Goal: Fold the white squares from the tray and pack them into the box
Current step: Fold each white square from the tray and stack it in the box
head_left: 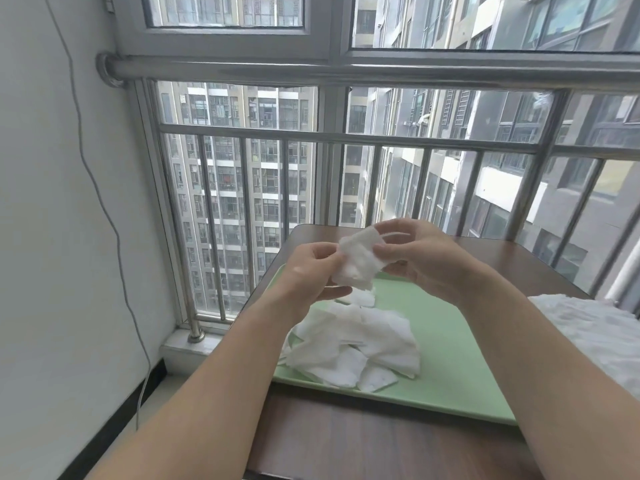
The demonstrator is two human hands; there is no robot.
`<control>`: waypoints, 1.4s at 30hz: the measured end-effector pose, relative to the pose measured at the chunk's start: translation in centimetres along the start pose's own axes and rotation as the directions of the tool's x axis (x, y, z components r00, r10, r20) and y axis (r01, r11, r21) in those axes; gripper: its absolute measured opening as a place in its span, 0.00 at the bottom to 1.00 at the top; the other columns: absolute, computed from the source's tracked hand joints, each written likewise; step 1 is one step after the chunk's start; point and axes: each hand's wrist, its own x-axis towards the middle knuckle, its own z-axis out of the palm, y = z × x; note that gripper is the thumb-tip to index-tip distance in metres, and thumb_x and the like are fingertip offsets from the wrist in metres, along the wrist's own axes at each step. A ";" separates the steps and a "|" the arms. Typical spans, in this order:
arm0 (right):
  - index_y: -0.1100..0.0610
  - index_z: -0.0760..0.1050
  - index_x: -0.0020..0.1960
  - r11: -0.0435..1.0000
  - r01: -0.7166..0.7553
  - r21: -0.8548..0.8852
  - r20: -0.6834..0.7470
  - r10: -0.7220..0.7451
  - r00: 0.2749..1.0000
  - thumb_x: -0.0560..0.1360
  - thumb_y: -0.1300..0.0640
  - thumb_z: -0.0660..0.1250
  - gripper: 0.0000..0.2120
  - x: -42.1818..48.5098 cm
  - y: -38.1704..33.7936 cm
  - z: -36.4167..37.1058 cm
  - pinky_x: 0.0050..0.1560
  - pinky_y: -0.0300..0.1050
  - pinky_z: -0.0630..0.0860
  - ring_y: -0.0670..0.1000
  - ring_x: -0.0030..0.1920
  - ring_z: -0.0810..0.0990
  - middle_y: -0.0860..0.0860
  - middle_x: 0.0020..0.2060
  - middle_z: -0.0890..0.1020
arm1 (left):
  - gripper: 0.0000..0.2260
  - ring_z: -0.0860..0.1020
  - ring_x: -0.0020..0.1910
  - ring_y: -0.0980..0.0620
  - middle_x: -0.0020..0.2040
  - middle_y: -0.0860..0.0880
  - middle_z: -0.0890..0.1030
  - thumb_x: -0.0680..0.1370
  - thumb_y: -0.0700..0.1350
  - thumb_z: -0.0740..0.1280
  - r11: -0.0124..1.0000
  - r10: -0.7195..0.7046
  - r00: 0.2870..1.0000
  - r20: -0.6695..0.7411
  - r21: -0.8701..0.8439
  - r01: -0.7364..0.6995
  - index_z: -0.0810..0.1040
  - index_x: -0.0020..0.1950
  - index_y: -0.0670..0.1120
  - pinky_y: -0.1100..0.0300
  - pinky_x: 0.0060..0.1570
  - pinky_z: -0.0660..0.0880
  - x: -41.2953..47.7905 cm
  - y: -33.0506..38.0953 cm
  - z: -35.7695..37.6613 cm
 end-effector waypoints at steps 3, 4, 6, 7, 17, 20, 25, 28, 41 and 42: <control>0.67 0.74 0.65 0.965 -0.089 0.248 0.045 0.081 0.996 0.77 0.70 0.66 0.17 0.0 -0.3 0.3 0.48 0.44 0.83 0.56 0.49 0.84 0.61 0.55 0.82 | 0.07 0.84 0.44 0.47 0.48 0.45 0.84 0.83 0.41 0.64 0.997 -0.013 0.999 -0.052 -0.079 0.009 0.81 0.54 0.42 0.55 0.41 0.83 0.3 -0.1 0.0; 0.67 0.74 0.65 0.949 -0.111 0.296 0.053 0.100 0.994 0.77 0.70 0.66 0.16 0.0 -0.3 0.5 0.46 0.43 0.82 0.55 0.47 0.84 0.61 0.53 0.82 | 0.06 0.84 0.45 0.47 0.49 0.43 0.83 0.83 0.41 0.64 0.995 -0.016 0.998 -0.068 -0.103 0.009 0.80 0.54 0.42 0.55 0.41 0.83 0.3 -0.1 0.0; 0.65 0.76 0.63 0.932 -0.150 0.330 0.042 0.144 0.989 0.77 0.68 0.67 0.15 0.1 -0.2 0.9 0.42 0.43 0.82 0.56 0.46 0.83 0.59 0.50 0.83 | 0.06 0.84 0.45 0.45 0.52 0.41 0.82 0.83 0.39 0.63 0.990 -0.021 0.995 -0.093 -0.141 0.008 0.79 0.56 0.41 0.55 0.40 0.83 0.5 -0.1 0.1; 0.63 0.78 0.62 0.937 -0.164 0.307 0.022 0.166 0.986 0.77 0.66 0.68 0.14 0.2 -0.1 1.1 0.41 0.44 0.82 0.56 0.45 0.83 0.58 0.49 0.83 | 0.06 0.84 0.46 0.45 0.54 0.40 0.82 0.83 0.38 0.64 0.989 -0.022 0.995 -0.098 -0.150 0.007 0.78 0.57 0.41 0.55 0.40 0.83 0.5 0.0 0.1; 0.61 0.77 0.55 0.997 -0.077 0.007 -0.235 0.076 0.969 0.76 0.63 0.71 0.08 0.9 1.2 3.2 0.39 0.43 0.79 0.53 0.42 0.84 0.55 0.46 0.84 | 0.09 0.86 0.44 0.46 0.53 0.41 0.85 0.82 0.39 0.62 0.982 -0.047 0.998 -0.042 -0.184 0.039 0.78 0.61 0.41 0.52 0.44 0.82 0.2 0.4 0.5; 0.62 0.77 0.55 0.994 -0.055 -0.091 -0.254 0.030 0.967 0.76 0.60 0.72 0.10 1.1 1.4 3.7 0.38 0.42 0.80 0.53 0.42 0.84 0.57 0.47 0.84 | 0.16 0.85 0.45 0.45 0.51 0.43 0.86 0.84 0.51 0.59 0.975 -0.067 0.997 -0.028 -0.216 0.059 0.83 0.54 0.44 0.49 0.49 0.82 0.0 0.7 0.4; 0.62 0.76 0.51 0.934 -0.047 -0.354 -0.265 -0.052 0.963 0.77 0.55 0.71 0.11 2.2 1.4 3.1 0.38 0.44 0.78 0.51 0.36 0.81 0.55 0.40 0.83 | 0.10 0.83 0.54 0.42 0.59 0.39 0.82 0.78 0.37 0.70 0.989 -0.024 0.983 -0.182 -0.146 -0.003 0.77 0.58 0.41 0.50 0.51 0.83 0.4 0.1 0.0; 0.60 0.79 0.52 0.811 -0.084 -0.580 -0.218 -0.055 0.974 0.79 0.58 0.68 0.06 3.5 2.1 2.0 0.39 0.43 0.75 0.51 0.39 0.79 0.55 0.44 0.83 | 0.08 0.82 0.52 0.44 0.54 0.42 0.81 0.77 0.33 0.67 0.989 -0.027 0.961 -0.275 -0.146 -0.014 0.76 0.54 0.43 0.52 0.49 0.83 0.5 0.3 -0.5; 0.57 0.78 0.44 0.464 -0.090 -0.881 -0.018 0.157 0.987 0.68 0.51 0.79 0.14 5.1 4.1 2.6 0.34 0.41 0.74 0.50 0.36 0.78 0.50 0.36 0.80 | 0.07 0.81 0.50 0.45 0.48 0.46 0.80 0.77 0.33 0.66 0.996 -0.026 0.957 -0.289 -0.086 0.001 0.76 0.48 0.45 0.50 0.51 0.83 0.4 0.2 -0.4; 0.58 0.77 0.46 0.516 -0.087 -0.852 -0.021 0.133 0.991 0.68 0.55 0.79 0.13 4.9 4.0 2.4 0.33 0.40 0.73 0.50 0.36 0.76 0.51 0.38 0.79 | 0.07 0.81 0.50 0.46 0.48 0.47 0.80 0.77 0.33 0.66 0.996 -0.024 0.957 -0.289 -0.086 -0.001 0.76 0.49 0.45 0.51 0.51 0.83 0.4 0.2 -0.5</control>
